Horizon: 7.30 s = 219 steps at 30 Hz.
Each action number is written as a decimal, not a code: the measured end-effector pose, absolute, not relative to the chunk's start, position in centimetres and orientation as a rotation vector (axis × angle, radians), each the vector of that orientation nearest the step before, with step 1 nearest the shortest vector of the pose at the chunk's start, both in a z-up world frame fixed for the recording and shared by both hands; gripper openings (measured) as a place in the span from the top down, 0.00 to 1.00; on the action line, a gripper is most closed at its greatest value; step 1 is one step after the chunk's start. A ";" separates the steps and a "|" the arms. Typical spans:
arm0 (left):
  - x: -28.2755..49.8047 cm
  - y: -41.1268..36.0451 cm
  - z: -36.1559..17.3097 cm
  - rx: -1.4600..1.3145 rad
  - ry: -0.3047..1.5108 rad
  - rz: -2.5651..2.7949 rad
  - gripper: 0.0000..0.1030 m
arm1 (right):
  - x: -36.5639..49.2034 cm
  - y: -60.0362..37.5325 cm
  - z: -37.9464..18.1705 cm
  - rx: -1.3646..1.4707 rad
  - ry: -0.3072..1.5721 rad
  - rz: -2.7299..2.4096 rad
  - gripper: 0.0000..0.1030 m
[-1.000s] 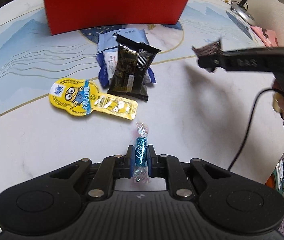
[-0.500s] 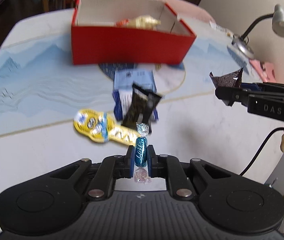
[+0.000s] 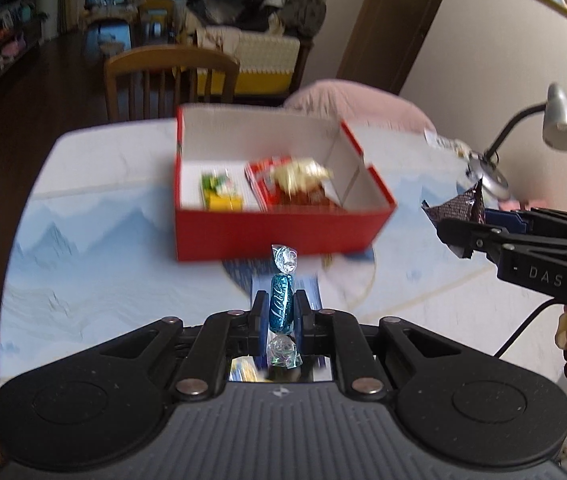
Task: Organize snacks
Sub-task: 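Carry the blue candy and brown chocolate over the red box with both grippers, then open both grippers to drop the candy and chocolate into the box, then withdraw both grippers from the box toward the remaining snacks, then grasp the black snack bag with the right gripper while the left gripper approaches the yellow lollipop, then grasp the yellow lollipop with the left gripper while the right gripper holds the black bag, then carry the black bag and yellow lollipop over the red box with both grippers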
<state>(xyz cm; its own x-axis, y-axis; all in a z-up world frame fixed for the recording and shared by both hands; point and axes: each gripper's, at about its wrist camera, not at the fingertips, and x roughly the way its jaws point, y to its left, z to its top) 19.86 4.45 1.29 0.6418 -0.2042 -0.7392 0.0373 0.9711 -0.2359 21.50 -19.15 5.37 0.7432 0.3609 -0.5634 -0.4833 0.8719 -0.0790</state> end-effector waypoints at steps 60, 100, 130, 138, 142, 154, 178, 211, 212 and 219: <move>40.5 3.9 -5.4 -0.070 1.086 -0.059 0.88 | 37.6 -17.1 0.1 -0.228 0.783 0.474 0.67; 22.0 6.0 1.2 -0.142 0.859 -0.135 0.39 | 21.7 -16.7 4.5 -0.163 0.615 0.534 0.21; 17.3 7.6 -8.1 -0.362 0.997 0.076 0.24 | 20.9 -14.7 -7.0 -0.255 0.798 0.563 0.05; 17.5 7.7 -9.7 -0.400 1.029 0.155 0.24 | 22.7 -12.9 -9.4 -0.323 0.841 0.607 0.23; 17.9 7.6 -10.4 -0.419 1.041 0.192 0.24 | 23.3 -12.3 -10.1 -0.361 0.851 0.616 0.28; 20.9 5.8 -12.0 -0.486 1.113 0.257 0.24 | 23.9 -12.2 -10.1 -0.405 0.848 0.687 0.57; 23.2 4.4 -15.0 -0.559 1.211 0.421 0.45 | 24.3 -14.9 -8.2 -0.265 0.865 0.745 0.78; 24.9 1.3 -15.4 -0.350 1.288 0.441 0.42 | 22.0 -18.2 -7.1 -0.095 0.867 0.658 0.85; 24.8 1.3 -15.4 -0.346 1.284 0.439 0.41 | 22.0 -18.3 -7.0 -0.093 0.866 0.654 0.85; 23.4 2.6 -15.0 -0.385 1.232 0.386 0.50 | 22.2 -18.5 -6.7 -0.073 0.862 0.637 0.86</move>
